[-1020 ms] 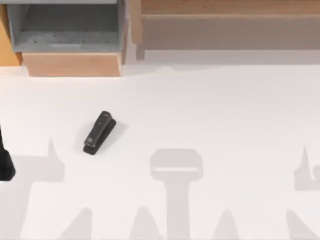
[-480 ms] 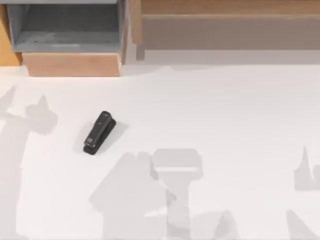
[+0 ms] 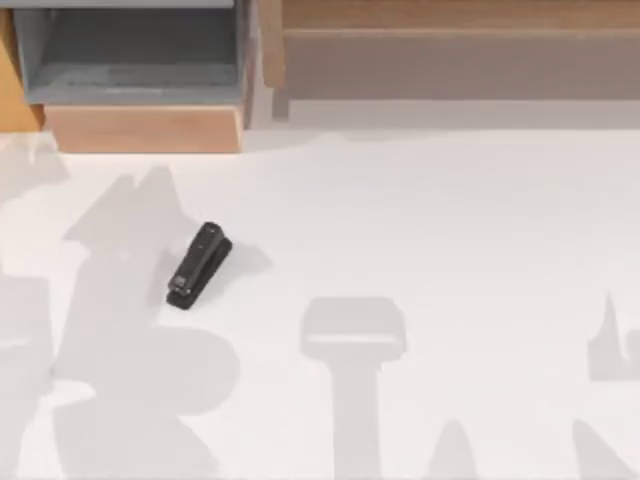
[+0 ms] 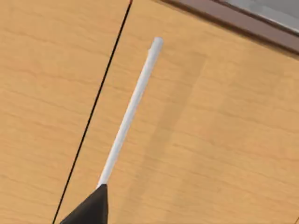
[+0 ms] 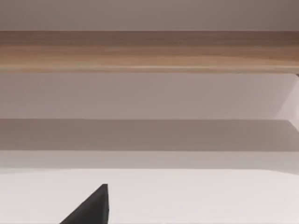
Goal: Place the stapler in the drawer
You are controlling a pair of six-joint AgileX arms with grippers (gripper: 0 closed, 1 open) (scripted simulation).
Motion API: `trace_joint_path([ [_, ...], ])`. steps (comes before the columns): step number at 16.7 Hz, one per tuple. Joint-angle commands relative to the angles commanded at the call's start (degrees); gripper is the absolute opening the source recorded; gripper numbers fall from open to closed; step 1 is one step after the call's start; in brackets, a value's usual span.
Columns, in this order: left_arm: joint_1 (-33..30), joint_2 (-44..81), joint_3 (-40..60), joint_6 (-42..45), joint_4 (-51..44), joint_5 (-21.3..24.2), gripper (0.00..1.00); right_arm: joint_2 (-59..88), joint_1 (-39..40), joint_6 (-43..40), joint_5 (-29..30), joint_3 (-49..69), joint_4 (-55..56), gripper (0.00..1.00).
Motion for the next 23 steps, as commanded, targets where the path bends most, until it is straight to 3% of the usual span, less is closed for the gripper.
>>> trace_joint_path([
  [5,3.9,21.1,10.6,14.2,11.0,3.5,1.00,0.0,0.0,0.0,0.0,0.0,0.0,1.00],
  [9,5.5,29.6,15.1,20.1,15.6,4.6,1.00,0.0,0.0,0.0,0.0,0.0,0.0,1.00],
  [16,5.3,30.3,15.5,20.5,15.8,4.6,1.00,0.0,0.0,0.0,0.0,0.0,0.0,1.00],
  [23,4.2,33.4,22.0,20.6,12.6,3.3,1.00,0.0,0.0,0.0,0.0,0.0,0.0,1.00],
])
